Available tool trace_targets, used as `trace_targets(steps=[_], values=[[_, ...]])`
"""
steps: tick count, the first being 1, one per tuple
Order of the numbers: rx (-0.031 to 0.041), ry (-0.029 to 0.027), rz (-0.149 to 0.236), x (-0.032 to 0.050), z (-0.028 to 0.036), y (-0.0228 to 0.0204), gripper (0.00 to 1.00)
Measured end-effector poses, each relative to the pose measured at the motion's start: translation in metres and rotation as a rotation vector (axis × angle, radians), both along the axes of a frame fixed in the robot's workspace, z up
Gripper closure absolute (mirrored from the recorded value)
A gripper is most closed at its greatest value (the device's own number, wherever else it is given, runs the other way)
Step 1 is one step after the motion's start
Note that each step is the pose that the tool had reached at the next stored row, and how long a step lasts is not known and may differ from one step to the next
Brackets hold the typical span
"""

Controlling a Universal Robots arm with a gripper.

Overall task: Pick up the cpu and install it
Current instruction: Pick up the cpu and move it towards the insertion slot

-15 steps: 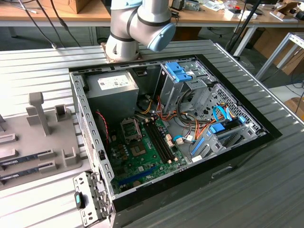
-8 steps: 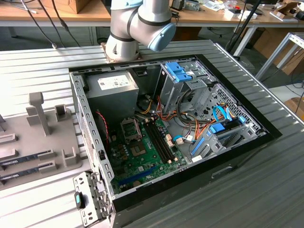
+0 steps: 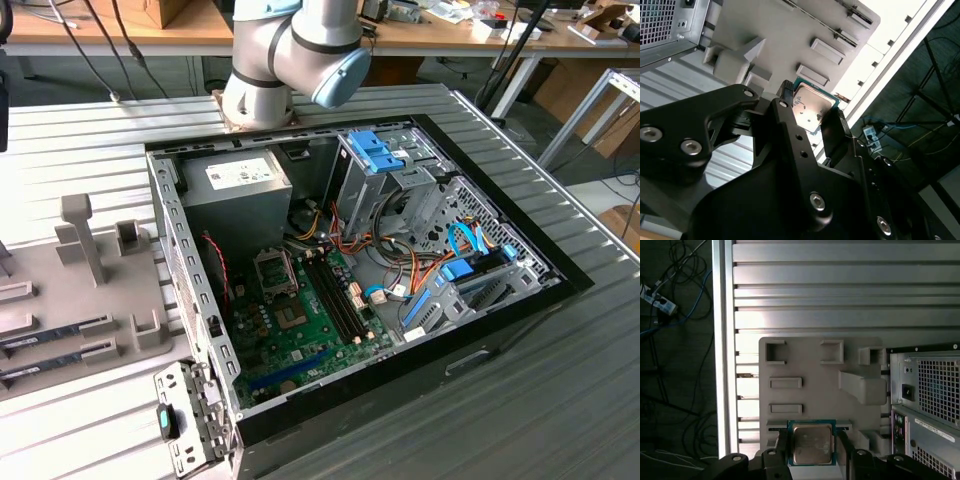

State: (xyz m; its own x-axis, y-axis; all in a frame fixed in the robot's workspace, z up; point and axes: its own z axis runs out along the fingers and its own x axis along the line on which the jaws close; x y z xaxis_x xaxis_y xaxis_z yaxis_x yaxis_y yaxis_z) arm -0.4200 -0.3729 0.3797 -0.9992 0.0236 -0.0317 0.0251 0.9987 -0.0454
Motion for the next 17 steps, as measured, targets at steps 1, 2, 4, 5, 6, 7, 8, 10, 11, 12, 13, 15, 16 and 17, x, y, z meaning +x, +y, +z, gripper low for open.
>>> trace_targets(steps=[1,2,4,5,6,7,8,10,11,12,13,15,16,17], values=[[0.0,-0.0001,0.0,0.0011,0.0,0.0,0.53],[0.0,0.0,0.0,0.0022,0.0,0.0,0.53],[0.0001,0.0,0.0,0.0047,0.0,0.0,0.53],[0.0001,-0.0001,0.0,0.0061,0.0,0.0,0.53],[0.0001,-0.0001,0.0,0.0073,0.0,0.0,0.53],[0.0001,-0.0001,0.0,0.0092,-0.0001,0.0,0.53],[0.0,0.0,0.0,0.0121,0.0,0.0,0.53],[0.0001,-0.0001,0.0,0.0174,-0.0001,0.0,0.53],[0.0001,-0.0001,0.0,0.0192,-0.0001,0.0,0.53],[0.0,0.0,0.0,0.0212,0.0,0.0,0.53],[0.0001,-0.0001,0.0,0.0224,-0.0001,0.0,0.53],[0.0,-0.0001,0.0,0.0259,0.0,0.0,0.53],[0.0,0.0,0.0,0.0279,0.0,0.0,0.53],[0.0,0.0,0.0,0.03,0.0,0.0,0.53]])
